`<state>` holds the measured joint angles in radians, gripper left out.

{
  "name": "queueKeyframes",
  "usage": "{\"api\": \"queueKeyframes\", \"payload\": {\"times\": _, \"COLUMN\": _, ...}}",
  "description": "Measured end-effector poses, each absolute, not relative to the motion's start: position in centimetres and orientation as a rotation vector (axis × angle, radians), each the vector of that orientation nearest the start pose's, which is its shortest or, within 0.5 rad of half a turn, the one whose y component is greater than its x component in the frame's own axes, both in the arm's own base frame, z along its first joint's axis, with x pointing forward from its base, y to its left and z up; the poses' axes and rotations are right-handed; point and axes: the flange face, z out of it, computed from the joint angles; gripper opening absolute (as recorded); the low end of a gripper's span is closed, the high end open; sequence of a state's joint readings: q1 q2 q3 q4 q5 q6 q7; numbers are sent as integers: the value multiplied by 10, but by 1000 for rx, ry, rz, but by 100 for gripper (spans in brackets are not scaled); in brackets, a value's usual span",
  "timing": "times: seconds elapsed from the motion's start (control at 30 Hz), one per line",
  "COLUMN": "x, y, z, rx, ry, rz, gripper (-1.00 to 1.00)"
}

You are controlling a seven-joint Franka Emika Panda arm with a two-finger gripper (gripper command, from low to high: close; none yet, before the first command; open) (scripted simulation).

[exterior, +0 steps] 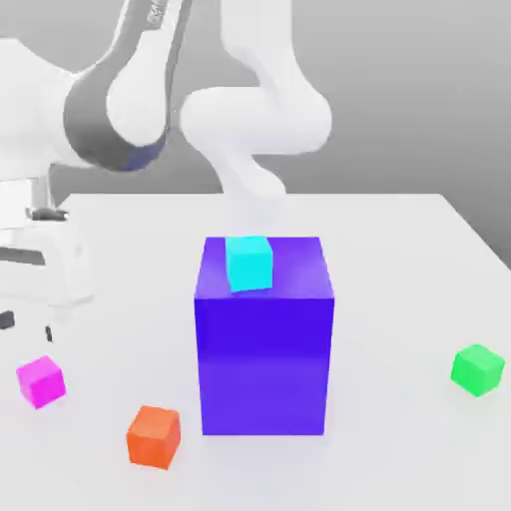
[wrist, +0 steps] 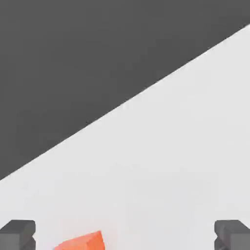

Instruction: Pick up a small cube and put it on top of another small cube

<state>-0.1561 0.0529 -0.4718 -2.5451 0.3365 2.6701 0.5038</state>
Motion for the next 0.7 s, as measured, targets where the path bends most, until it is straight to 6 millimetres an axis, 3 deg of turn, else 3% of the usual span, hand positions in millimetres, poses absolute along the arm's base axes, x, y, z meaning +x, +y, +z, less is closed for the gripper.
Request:
{"api": "queueKeyframes", "payload": {"times": 0.17, "x": 307, "y": -313, "z": 196, "rx": -2251, "ry": 2169, "rz": -17, "gripper": 0}}
{"api": "queueKeyframes", "payload": {"times": 0.4, "x": 300, "y": -318, "z": 138, "rx": -2252, "ry": 2195, "rz": -6, "gripper": 0}}
{"api": "queueKeyframes", "payload": {"times": 0.43, "x": 299, "y": -317, "z": 130, "rx": -2249, "ry": 2196, "rz": -4, "gripper": -100}}
{"api": "queueKeyframes", "payload": {"times": 0.63, "x": 299, "y": -317, "z": 126, "rx": -2247, "ry": 2196, "rz": 0, "gripper": -100}}
{"api": "queueKeyframes", "payload": {"times": 0.7, "x": 299, "y": -318, "z": 135, "rx": -2251, "ry": 2196, "rz": -4, "gripper": -100}}
